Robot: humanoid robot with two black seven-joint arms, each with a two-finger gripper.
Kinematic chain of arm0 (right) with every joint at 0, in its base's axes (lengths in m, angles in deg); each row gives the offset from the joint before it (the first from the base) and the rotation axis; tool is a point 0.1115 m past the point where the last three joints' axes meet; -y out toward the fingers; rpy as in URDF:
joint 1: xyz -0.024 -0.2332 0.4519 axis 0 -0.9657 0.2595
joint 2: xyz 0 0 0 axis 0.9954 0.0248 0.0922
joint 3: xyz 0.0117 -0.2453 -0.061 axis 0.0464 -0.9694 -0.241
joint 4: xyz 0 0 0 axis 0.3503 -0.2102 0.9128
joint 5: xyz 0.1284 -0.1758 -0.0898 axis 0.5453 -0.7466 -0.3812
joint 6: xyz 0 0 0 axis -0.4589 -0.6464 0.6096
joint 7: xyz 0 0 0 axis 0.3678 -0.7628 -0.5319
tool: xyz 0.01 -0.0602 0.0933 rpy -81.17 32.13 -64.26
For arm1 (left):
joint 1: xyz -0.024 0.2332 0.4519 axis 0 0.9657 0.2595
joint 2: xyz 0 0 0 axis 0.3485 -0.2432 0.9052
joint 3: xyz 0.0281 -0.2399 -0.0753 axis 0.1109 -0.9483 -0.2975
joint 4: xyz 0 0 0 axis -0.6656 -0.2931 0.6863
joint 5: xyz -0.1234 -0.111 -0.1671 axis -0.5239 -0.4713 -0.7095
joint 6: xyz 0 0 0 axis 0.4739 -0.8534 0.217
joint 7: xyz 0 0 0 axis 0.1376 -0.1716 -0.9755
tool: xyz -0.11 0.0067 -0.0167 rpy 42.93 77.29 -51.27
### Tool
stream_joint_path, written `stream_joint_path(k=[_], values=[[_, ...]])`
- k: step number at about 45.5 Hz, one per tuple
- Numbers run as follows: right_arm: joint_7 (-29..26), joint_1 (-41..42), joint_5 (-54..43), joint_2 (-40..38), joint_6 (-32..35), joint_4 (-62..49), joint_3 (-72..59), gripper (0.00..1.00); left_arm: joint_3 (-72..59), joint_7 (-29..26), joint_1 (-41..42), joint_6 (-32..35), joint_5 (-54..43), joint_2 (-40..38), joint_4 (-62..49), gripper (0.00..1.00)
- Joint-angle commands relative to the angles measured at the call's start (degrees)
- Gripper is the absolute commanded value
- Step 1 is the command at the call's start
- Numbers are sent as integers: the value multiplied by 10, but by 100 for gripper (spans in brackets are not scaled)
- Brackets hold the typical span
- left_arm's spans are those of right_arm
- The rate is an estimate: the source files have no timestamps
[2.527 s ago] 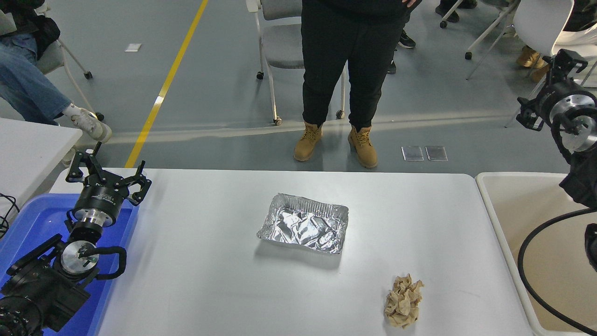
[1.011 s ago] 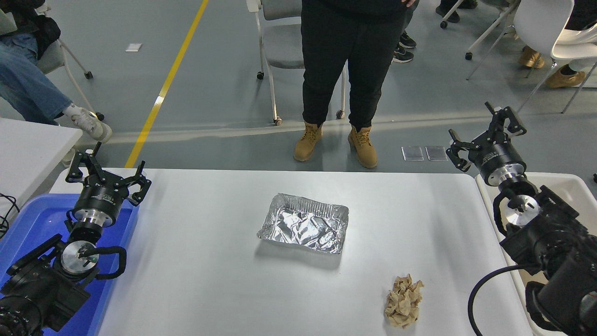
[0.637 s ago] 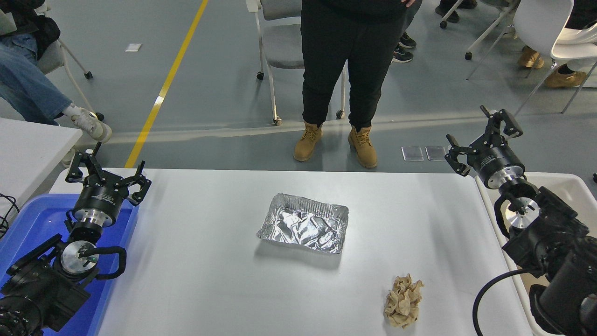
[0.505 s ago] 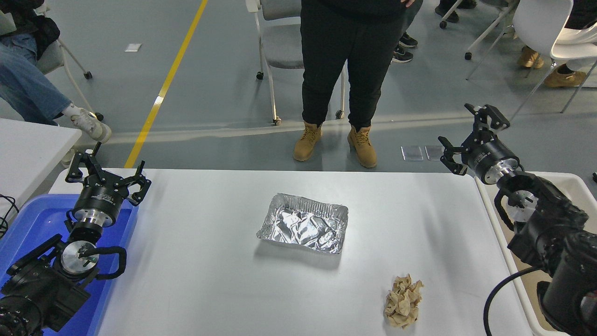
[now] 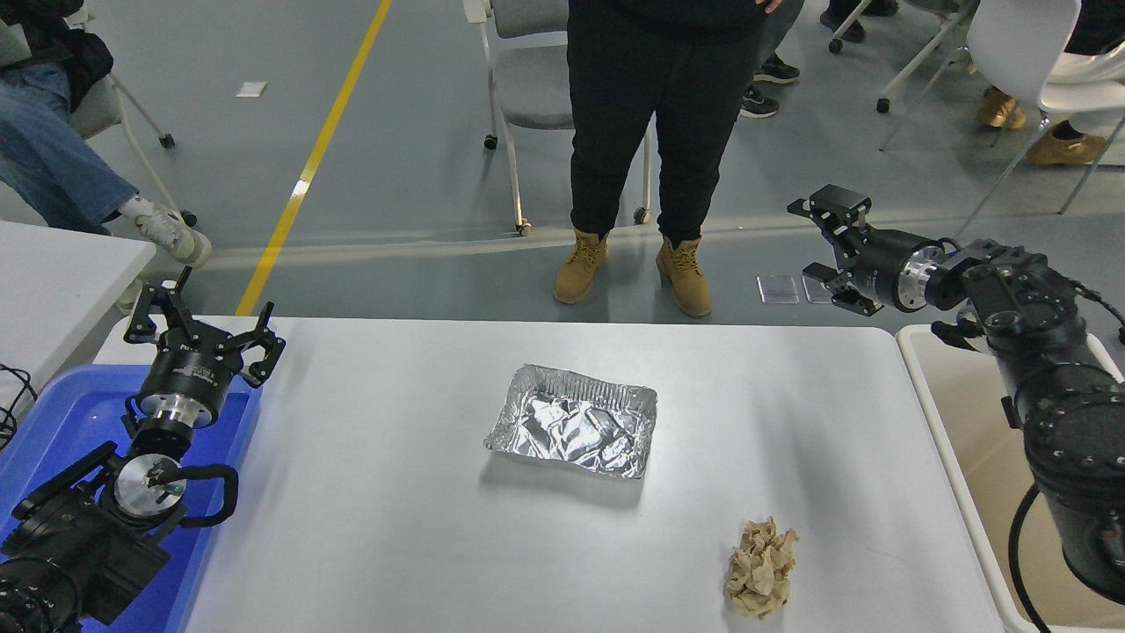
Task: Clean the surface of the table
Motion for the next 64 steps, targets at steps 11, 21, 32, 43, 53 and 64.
stream_joint_path(k=[11,21,32,43,53,64], values=[[3,71,-65,54,85,4,-184,97,0,0,0,0,0,0,1,100],[23,52,-139,54,82,4,-237,96,0,0,0,0,0,0,0,100],[23,38,-184,54,76,17,-254,96,0,0,0,0,0,0,0,100],[23,27,-225,54,80,34,-259,96,0,0,0,0,0,0,0,100],[23,49,-218,54,76,107,-205,96,0,0,0,0,0,0,0,100],[23,43,-218,54,76,104,-133,96,0,0,0,0,0,0,0,100]])
